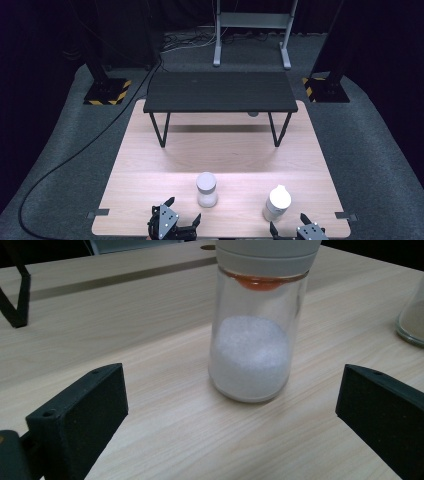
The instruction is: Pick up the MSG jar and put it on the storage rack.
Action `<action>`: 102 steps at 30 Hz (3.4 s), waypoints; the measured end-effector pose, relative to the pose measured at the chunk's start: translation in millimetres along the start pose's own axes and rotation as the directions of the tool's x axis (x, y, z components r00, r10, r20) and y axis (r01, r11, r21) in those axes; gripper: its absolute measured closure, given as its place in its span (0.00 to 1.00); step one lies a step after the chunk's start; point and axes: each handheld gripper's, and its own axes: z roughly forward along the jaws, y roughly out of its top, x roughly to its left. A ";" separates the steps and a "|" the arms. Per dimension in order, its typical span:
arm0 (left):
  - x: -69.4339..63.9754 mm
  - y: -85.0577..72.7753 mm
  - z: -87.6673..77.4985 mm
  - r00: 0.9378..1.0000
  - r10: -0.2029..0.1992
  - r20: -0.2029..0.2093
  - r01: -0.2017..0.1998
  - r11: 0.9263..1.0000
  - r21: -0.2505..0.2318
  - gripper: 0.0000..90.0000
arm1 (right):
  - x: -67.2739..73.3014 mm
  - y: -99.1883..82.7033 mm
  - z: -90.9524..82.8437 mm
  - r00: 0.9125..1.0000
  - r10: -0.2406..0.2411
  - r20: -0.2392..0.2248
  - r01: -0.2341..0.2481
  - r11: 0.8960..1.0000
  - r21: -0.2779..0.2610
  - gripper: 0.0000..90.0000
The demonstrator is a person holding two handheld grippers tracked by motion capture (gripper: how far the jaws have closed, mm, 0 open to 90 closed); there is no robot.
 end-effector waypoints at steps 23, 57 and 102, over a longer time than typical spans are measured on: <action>2.8 20.7 28.0 0.999 0.015 0.038 -0.014 0.999 -0.044 0.00 | -0.7 0.1 3.7 0.999 -0.012 -0.032 0.013 1.000 0.014 0.00; 10.7 36.8 63.2 0.994 0.059 0.096 -0.048 0.992 -0.113 0.12 | -3.2 1.0 3.0 0.999 -0.024 -0.048 0.025 0.999 0.021 0.00; 28.0 42.1 59.3 0.985 0.078 0.152 -0.058 0.990 -0.132 0.38 | -5.4 2.3 -2.9 0.999 -0.027 -0.041 0.028 1.000 0.014 0.00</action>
